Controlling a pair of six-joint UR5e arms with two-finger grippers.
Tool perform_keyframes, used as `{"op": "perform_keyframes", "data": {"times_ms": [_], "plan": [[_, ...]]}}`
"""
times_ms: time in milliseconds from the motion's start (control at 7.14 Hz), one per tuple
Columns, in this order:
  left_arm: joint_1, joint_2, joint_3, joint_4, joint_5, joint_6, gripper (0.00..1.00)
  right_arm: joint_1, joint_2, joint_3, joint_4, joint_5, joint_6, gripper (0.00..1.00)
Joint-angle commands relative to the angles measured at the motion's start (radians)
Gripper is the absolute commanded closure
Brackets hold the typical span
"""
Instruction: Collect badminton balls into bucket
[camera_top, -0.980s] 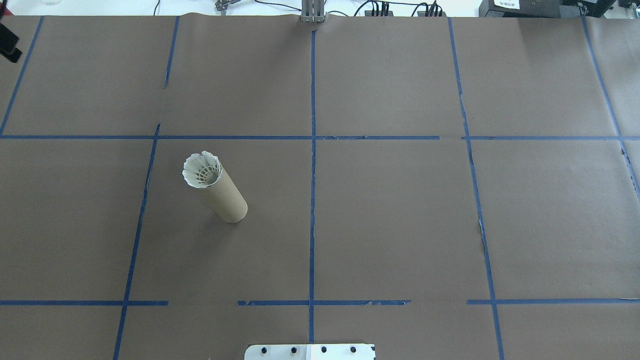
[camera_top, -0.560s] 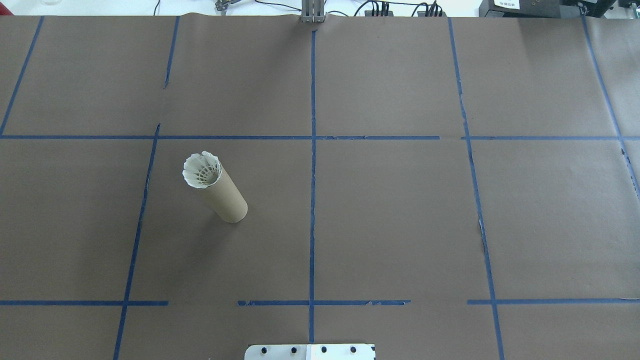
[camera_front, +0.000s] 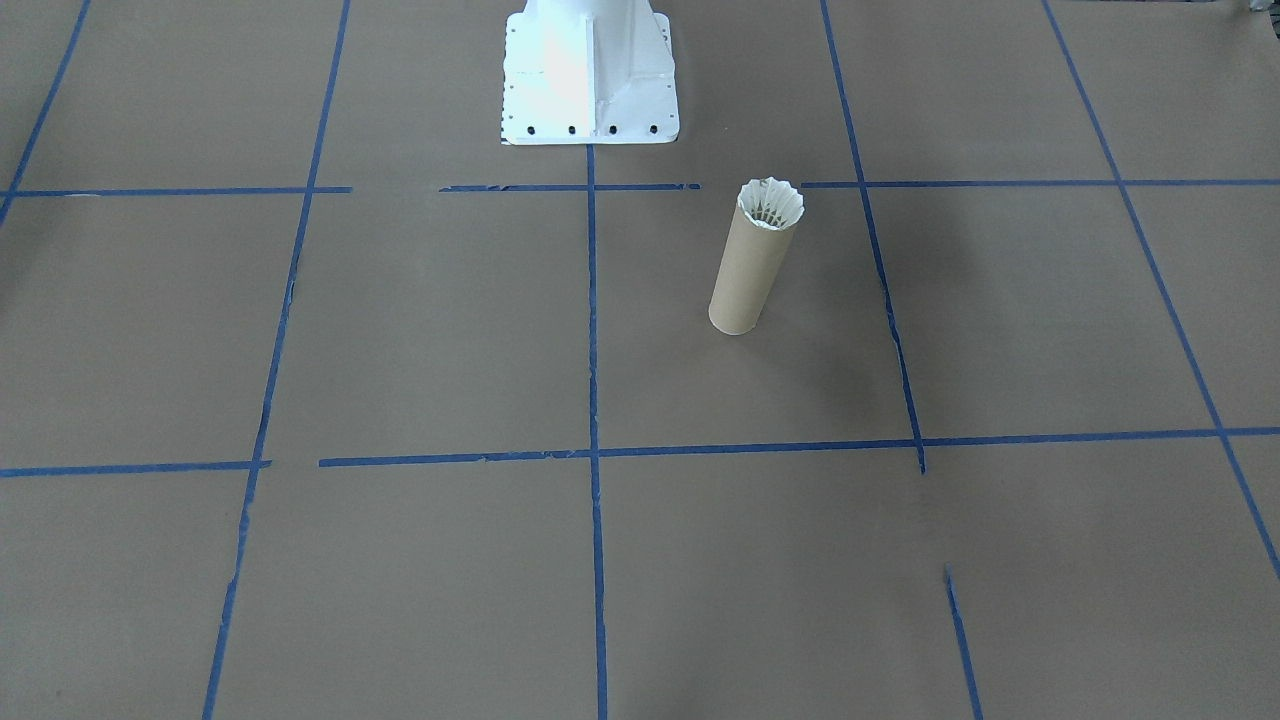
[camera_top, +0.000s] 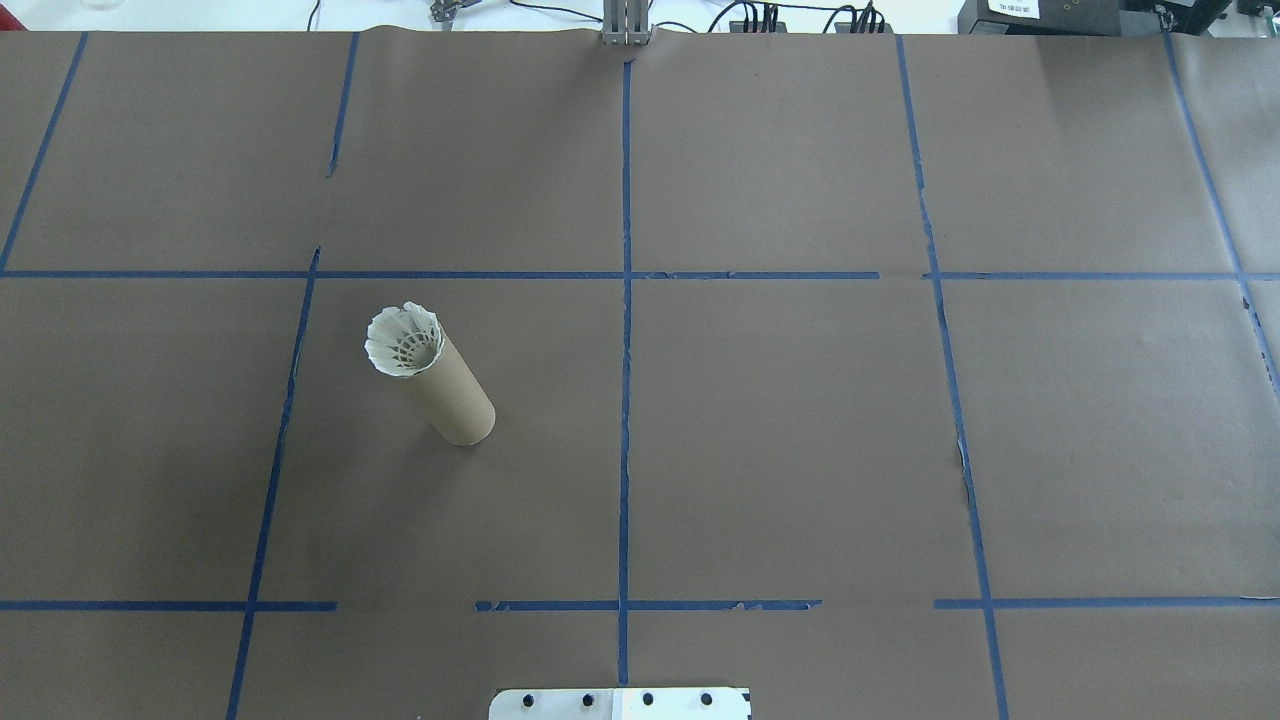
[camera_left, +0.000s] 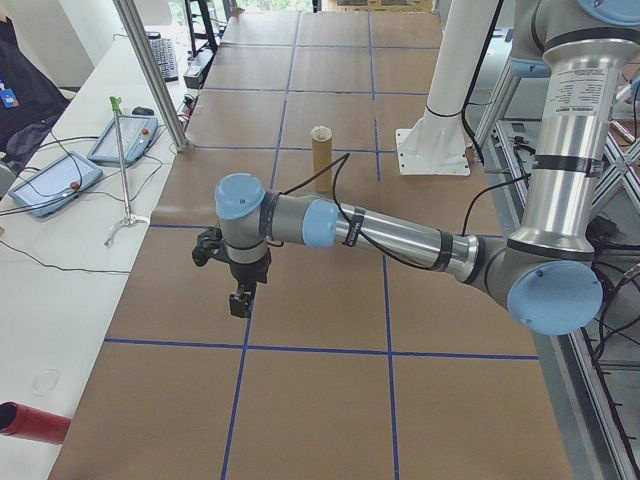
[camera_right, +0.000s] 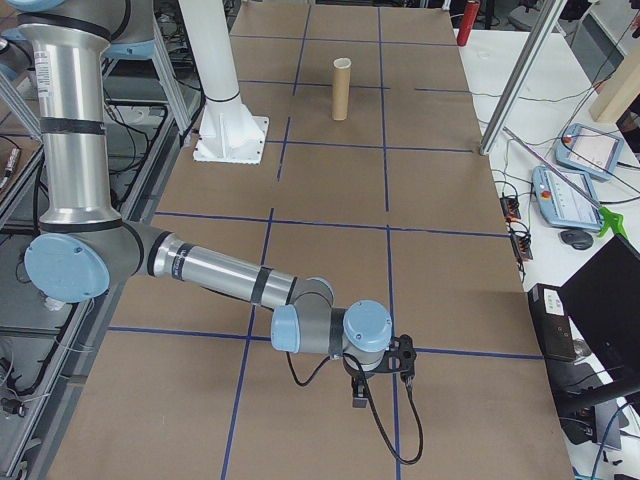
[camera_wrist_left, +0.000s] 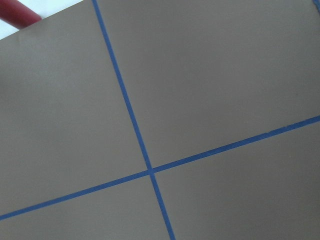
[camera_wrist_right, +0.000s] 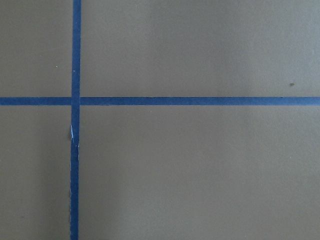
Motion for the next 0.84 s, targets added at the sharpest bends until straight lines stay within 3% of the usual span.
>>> {"op": "perform_keyframes", "data": {"times_ms": [0, 140, 280, 420, 560, 700], "plan": [[-0.003, 0.079, 0.116, -0.089, -0.111, -0.011, 0.0, 0.0, 0.0, 0.0, 0.0, 0.0, 0.001, 0.0], [-0.003, 0.095, 0.118, -0.097, -0.147, -0.007, 0.0, 0.0, 0.0, 0.0, 0.0, 0.0, 0.001, 0.0], [-0.009, 0.081, 0.101, -0.096, -0.141, -0.002, 0.0, 0.0, 0.0, 0.002, 0.0, 0.0, -0.001, 0.0], [-0.01, 0.092, 0.096, -0.094, -0.105, -0.002, 0.0, 0.0, 0.0, 0.0, 0.0, 0.0, 0.001, 0.0], [-0.01, 0.077, 0.093, -0.085, -0.033, -0.004, 0.0, 0.0, 0.0, 0.0, 0.0, 0.0, 0.001, 0.0], [-0.017, 0.078, 0.092, -0.085, -0.012, -0.004, 0.0, 0.0, 0.0, 0.002, 0.0, 0.0, -0.001, 0.0]]}}
